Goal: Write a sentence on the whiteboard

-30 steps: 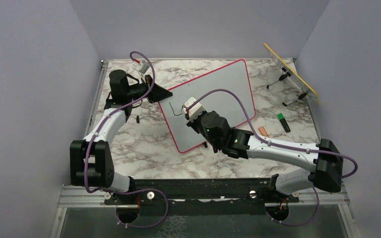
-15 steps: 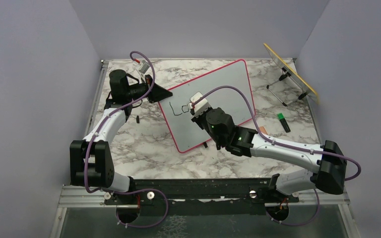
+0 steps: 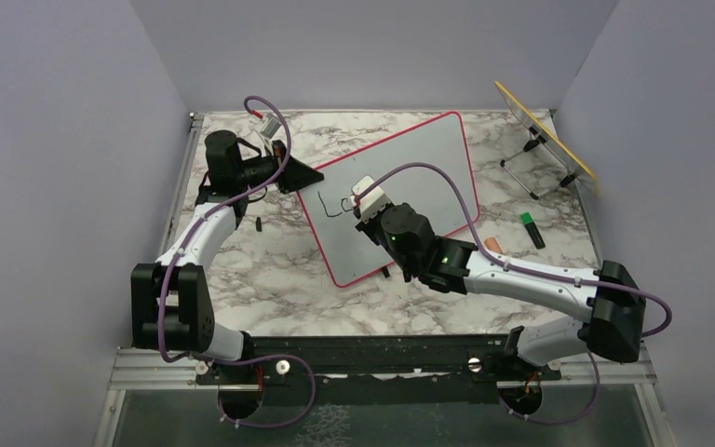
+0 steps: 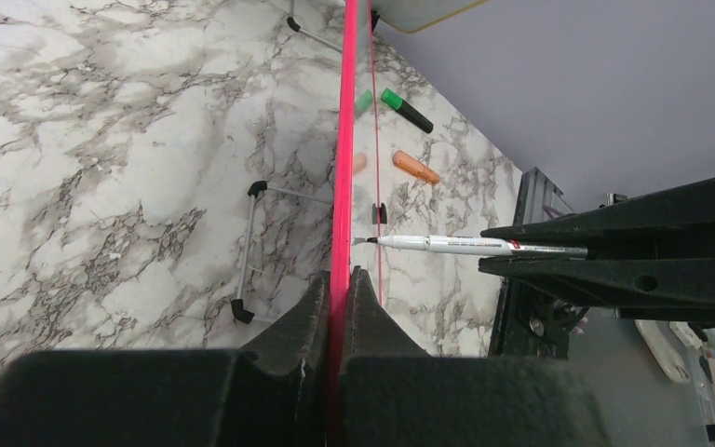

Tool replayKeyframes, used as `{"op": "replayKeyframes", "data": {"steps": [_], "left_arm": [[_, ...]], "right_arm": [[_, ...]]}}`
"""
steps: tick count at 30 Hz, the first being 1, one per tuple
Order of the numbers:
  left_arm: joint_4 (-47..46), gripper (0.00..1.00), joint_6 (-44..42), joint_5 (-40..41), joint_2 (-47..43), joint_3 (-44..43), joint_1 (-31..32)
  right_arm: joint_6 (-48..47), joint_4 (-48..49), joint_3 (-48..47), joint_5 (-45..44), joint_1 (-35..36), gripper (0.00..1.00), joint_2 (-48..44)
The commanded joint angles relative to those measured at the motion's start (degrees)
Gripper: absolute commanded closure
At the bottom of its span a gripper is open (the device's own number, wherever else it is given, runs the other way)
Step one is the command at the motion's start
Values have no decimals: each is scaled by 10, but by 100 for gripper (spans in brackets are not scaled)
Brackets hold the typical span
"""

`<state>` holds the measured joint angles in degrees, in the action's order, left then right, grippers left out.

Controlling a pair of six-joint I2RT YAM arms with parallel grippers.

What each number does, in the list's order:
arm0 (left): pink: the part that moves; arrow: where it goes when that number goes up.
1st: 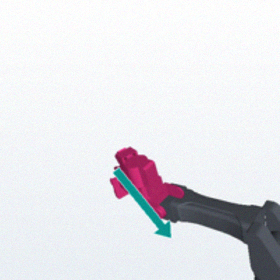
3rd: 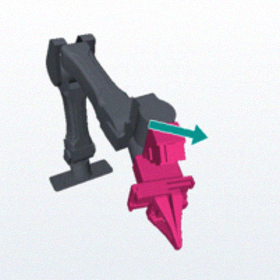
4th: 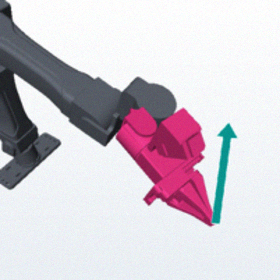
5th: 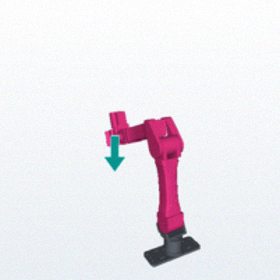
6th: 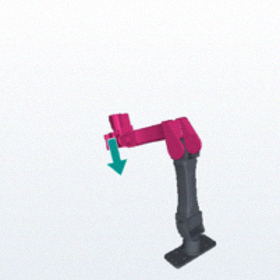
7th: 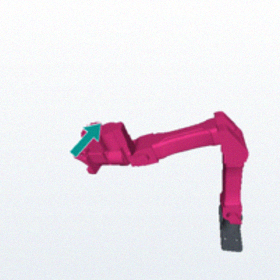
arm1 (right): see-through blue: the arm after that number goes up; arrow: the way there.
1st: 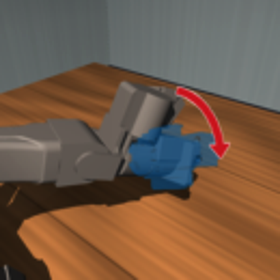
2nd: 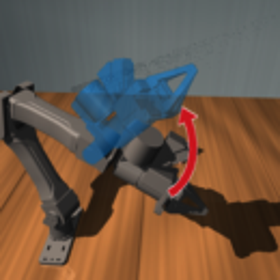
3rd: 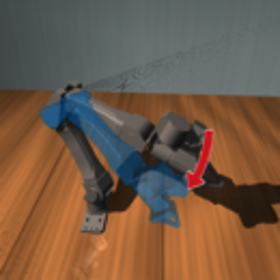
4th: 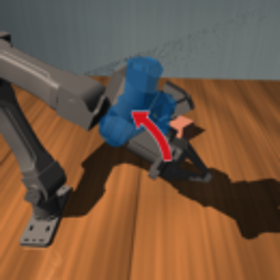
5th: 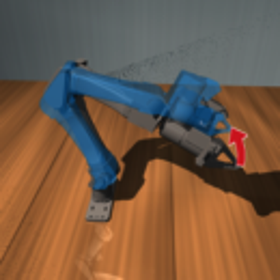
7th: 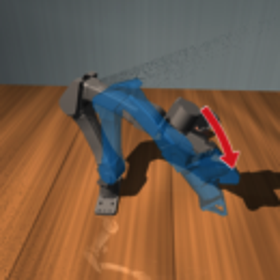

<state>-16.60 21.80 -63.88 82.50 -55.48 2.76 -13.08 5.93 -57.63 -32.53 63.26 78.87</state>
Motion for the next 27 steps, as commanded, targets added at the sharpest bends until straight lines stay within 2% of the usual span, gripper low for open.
{"op": "replayKeyframes", "data": {"steps": [1,27], "left_arm": [[39,100,-45,6,19,6,6],[40,100,-45,7,20,6,6]], "right_arm": [[3,9,-4,12,-3,99,5],[34,-58,33,-20,-6,99,-25]]}}
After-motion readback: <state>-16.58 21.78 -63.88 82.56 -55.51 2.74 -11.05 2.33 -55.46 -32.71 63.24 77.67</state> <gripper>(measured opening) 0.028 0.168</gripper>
